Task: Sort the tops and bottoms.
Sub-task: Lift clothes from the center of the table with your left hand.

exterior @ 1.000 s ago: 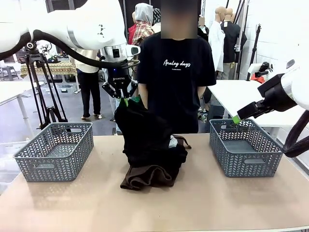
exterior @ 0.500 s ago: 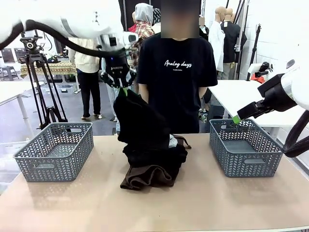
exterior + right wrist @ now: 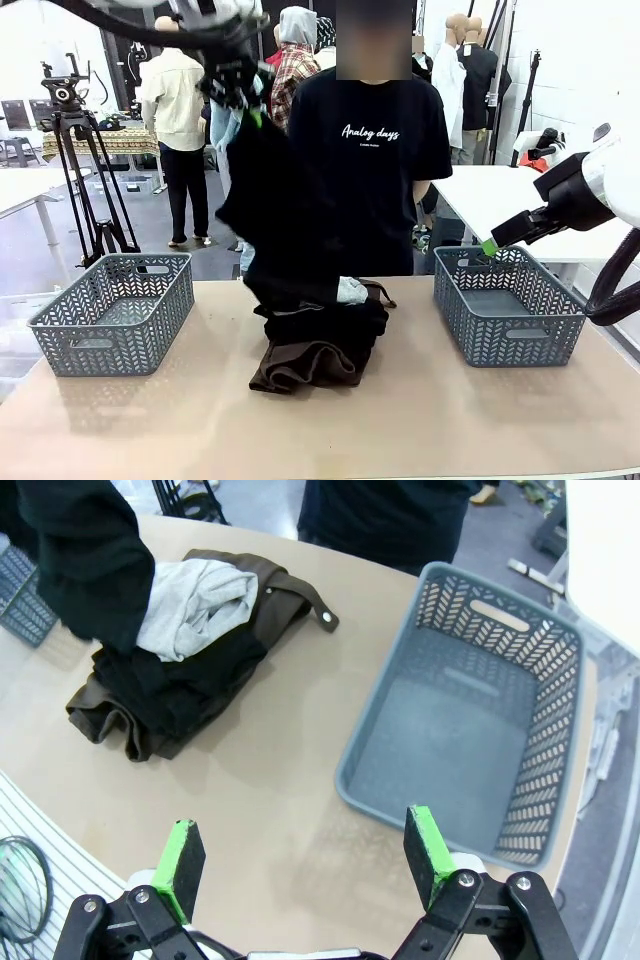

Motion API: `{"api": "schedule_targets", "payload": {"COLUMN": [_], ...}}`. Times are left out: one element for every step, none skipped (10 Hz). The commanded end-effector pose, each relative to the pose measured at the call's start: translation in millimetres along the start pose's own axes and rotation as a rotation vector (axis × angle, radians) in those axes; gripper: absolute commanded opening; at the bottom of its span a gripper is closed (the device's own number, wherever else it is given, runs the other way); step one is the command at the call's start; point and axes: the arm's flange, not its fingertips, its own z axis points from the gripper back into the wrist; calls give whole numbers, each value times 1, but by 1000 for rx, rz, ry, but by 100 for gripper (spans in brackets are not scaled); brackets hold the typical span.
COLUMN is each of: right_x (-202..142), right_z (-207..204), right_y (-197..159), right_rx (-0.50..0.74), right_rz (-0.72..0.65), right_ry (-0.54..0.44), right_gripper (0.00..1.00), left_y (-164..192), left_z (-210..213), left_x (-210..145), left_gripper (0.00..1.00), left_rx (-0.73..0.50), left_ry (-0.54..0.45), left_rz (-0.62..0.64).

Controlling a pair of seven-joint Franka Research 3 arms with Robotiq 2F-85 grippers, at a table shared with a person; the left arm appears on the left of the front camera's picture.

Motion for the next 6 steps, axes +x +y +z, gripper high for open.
{"api": "schedule_targets", "payload": {"right_x": [0,0,0,0,0,0], "right_z": [-2,-2,-2,-2,-2,-2], "right_y": [-1,-1,-1,-1,-1,-1], "right_rx": [8,8,8,8,8,8], "right_rz": [-7,-7,-7,-7,-7,-7], "right_ry": [-3,-3,-3,-3,-3,-3], "right_gripper": [100,100,100,100,100,100], "left_y": [-9,-11,-10,-10,-11,-11], "left_z": [17,29,36,40,43,40], "left_x": [22,26,29,26,18,23], "left_gripper": [0,0,0,0,0,0], "left_rx": [-31,-43,-38,-50,-42,-53], "left_ry": [-134,-175,-202,-210,-216,-185], "left_rz": [-75,-83,-65,-66,-80,-64]}}
